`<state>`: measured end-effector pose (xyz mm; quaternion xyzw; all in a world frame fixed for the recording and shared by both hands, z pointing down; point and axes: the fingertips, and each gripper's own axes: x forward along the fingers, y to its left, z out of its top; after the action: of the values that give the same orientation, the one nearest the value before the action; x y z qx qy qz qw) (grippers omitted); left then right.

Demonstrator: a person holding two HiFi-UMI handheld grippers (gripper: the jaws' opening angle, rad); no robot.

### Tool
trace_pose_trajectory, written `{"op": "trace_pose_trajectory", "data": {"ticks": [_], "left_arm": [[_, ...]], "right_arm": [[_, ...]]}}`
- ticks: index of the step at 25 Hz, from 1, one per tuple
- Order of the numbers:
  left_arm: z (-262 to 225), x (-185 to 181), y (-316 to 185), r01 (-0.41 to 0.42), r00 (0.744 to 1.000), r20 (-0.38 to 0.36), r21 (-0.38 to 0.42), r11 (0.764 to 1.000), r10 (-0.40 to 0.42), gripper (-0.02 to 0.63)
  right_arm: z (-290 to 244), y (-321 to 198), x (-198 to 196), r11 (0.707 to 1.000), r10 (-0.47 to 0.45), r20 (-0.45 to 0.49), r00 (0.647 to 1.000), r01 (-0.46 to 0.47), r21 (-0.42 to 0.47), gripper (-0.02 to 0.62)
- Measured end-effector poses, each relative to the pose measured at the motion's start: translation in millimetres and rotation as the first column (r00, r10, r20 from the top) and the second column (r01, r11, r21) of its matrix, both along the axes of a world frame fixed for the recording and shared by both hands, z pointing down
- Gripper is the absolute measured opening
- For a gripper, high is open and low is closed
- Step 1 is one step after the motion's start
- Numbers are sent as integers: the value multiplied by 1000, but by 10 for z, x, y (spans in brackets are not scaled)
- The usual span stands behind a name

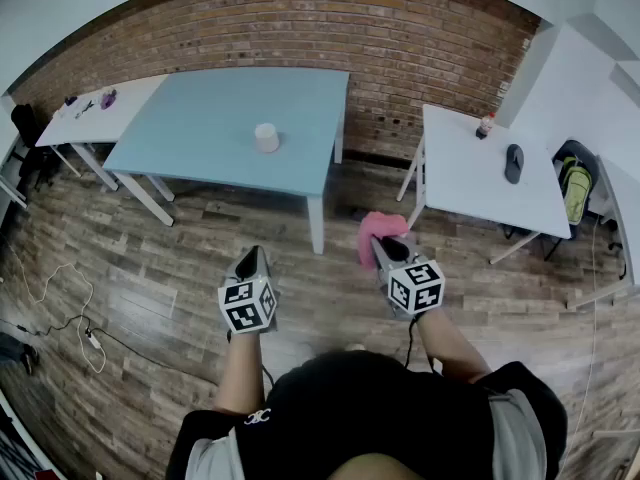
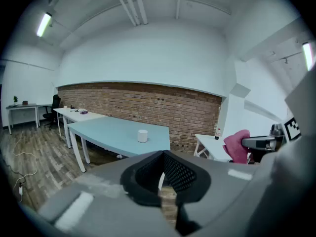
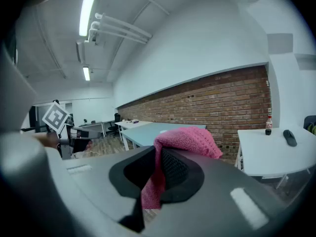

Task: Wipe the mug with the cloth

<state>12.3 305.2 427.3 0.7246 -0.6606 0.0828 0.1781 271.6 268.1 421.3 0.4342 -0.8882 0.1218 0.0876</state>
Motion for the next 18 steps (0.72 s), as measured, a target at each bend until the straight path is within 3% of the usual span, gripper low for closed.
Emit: {"op": "trace_pose_trajectory", "data": {"ticks": [5,18], "left_arm": [[55,18,-93,-12,1000,17,-10,1000,13,8],[92,-199,-223,49,999,21,-22,999,-48,8]], "right_arm": [[36,-142,44,999,33,41,999,-33,-16,37],[149,-312,-214,999,-49,3,999,49,-22,38]]}}
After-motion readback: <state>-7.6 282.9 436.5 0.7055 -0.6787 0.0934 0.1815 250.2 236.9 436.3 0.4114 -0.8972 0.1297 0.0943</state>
